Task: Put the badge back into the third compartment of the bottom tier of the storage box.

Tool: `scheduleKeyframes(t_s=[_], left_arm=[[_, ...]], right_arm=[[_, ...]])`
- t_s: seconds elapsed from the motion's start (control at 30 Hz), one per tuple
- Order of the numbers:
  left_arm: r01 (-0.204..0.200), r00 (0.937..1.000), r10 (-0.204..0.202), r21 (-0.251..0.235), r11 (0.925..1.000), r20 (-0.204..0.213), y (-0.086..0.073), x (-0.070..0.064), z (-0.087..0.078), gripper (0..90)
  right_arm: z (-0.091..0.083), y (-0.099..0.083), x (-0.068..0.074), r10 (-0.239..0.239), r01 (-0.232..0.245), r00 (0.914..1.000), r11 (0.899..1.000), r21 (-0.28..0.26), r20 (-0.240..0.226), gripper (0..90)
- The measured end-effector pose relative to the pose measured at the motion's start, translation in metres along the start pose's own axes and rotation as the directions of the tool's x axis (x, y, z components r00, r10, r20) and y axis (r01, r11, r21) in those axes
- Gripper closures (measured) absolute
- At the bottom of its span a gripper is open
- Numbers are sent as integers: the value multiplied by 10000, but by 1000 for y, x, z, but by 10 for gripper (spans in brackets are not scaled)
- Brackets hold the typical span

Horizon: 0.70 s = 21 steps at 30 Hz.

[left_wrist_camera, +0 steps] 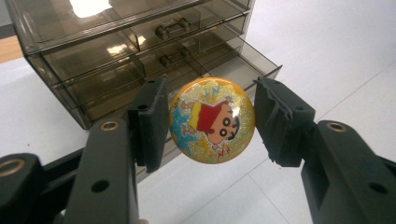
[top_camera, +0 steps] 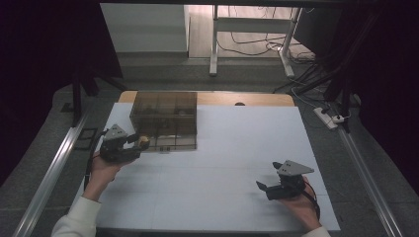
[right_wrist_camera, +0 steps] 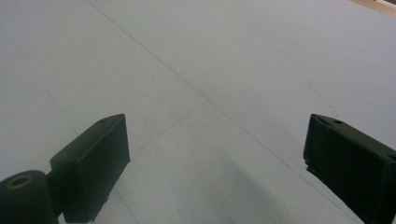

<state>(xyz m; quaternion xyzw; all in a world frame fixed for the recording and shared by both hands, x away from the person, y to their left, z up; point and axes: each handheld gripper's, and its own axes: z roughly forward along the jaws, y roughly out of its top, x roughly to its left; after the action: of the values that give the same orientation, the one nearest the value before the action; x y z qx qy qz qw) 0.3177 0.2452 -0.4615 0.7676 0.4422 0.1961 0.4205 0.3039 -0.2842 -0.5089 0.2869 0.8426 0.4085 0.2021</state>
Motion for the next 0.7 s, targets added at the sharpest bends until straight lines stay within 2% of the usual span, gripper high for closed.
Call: scheduleKeyframes(t_s=[0.7], left_arm=[[-116,9998,113,191,9997,184,11,-2,25,464]], right_arm=[[0,0,0,-32,32,10000,10000,15,0,66]])
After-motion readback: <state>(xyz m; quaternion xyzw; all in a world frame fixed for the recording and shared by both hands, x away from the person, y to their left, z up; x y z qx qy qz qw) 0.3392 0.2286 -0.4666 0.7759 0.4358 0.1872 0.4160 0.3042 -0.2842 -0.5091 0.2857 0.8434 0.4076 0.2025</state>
